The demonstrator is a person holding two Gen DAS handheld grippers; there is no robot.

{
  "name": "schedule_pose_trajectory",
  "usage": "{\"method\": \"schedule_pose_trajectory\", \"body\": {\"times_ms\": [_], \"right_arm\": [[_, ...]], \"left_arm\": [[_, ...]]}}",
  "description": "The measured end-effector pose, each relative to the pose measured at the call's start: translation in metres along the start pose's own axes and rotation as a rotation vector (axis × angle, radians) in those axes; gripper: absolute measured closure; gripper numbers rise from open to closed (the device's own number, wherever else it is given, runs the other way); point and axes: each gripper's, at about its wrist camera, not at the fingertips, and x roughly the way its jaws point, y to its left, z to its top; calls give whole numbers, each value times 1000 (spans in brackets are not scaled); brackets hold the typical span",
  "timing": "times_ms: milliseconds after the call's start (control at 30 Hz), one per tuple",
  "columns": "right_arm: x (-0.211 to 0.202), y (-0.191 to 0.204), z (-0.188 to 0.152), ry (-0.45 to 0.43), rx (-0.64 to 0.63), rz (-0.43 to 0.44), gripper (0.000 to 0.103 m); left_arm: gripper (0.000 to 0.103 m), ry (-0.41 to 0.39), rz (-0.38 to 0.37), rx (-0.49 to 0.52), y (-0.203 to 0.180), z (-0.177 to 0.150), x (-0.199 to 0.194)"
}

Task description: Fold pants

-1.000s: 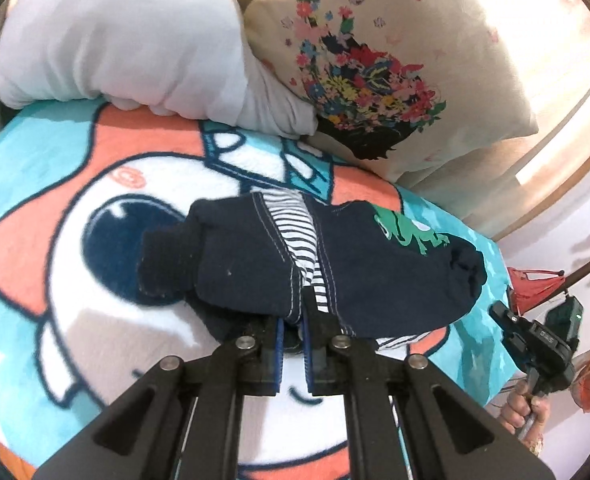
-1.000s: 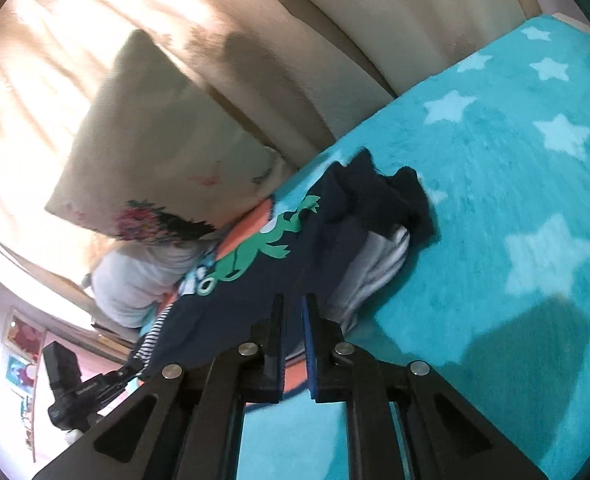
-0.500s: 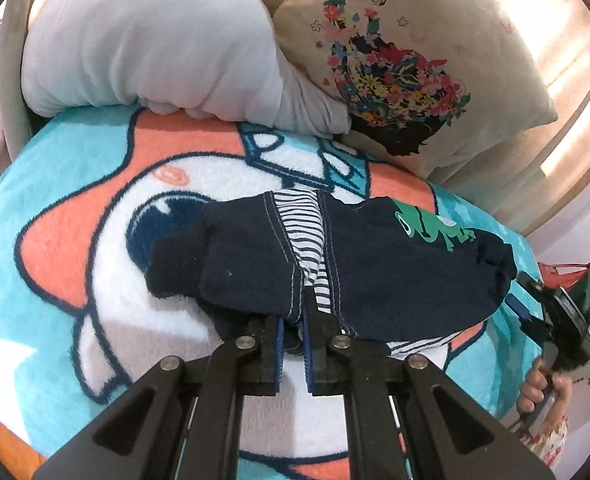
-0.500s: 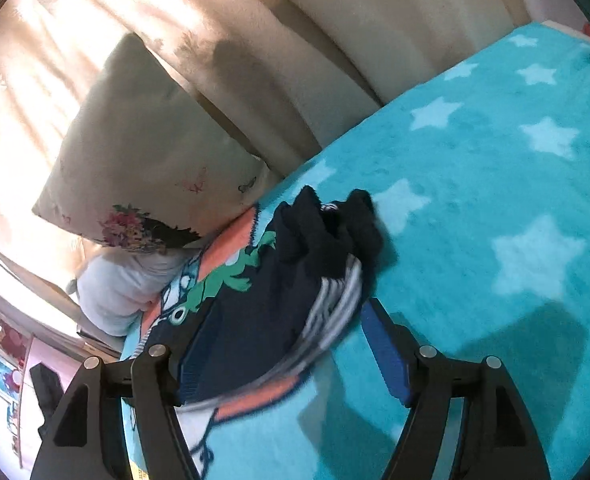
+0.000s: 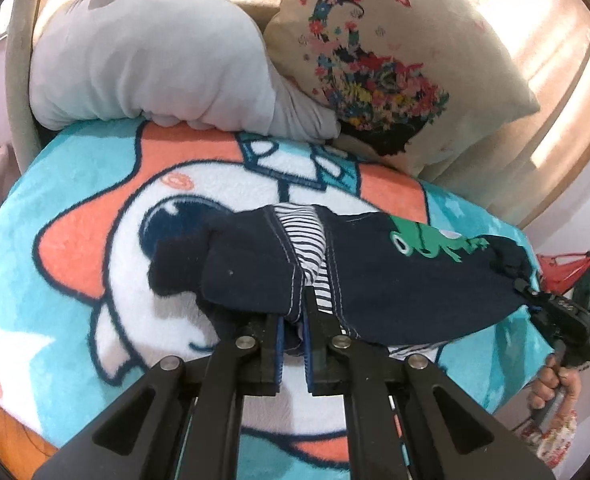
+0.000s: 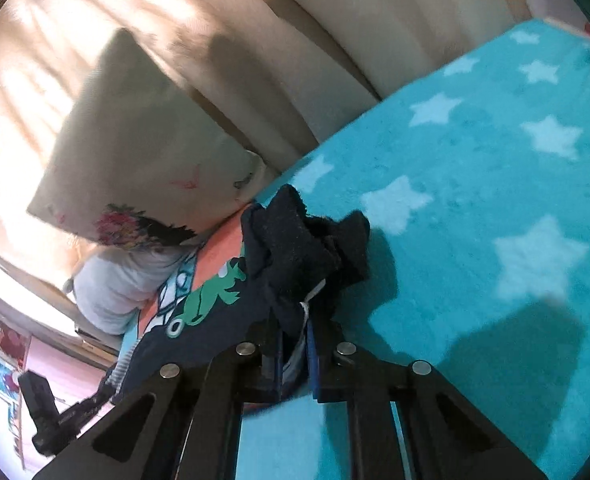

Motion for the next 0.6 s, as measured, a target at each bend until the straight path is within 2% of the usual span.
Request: {"method": "schedule_pose_trajectory", "body": {"times_ms": [67,167,233,300,367,467,533,600], "right_arm": [[-7,-3,-7,-2,5,-14,93],[-1,-13,-14,2,21,-57,87],[-4,-22,-16,-21,66,-88,65],[-15,-30,-16,-72,113,-66,53],[-31,-35,-17,-128,138,-55,52],[-46,-27,-19,-160,113,-19,52],[-46,-11,-24,-127,57,25,52],[-38,1,-32,-64,3,24,52]], "left_arm": [[91,29,4,-25,6,-7,8],[91,82,-13,-81,19,-14,20],[90,75,-42,-100,25,-17,14],[85,44,-48,-112,28,-19,3],[73,-5,-18,-135,35,-17,-10],[73,-49,-3,-188,51,-15,-26],[73,-57,-22,-211,57,-15,-29],[73,-62,-34,-218,57,-17,-32]]}}
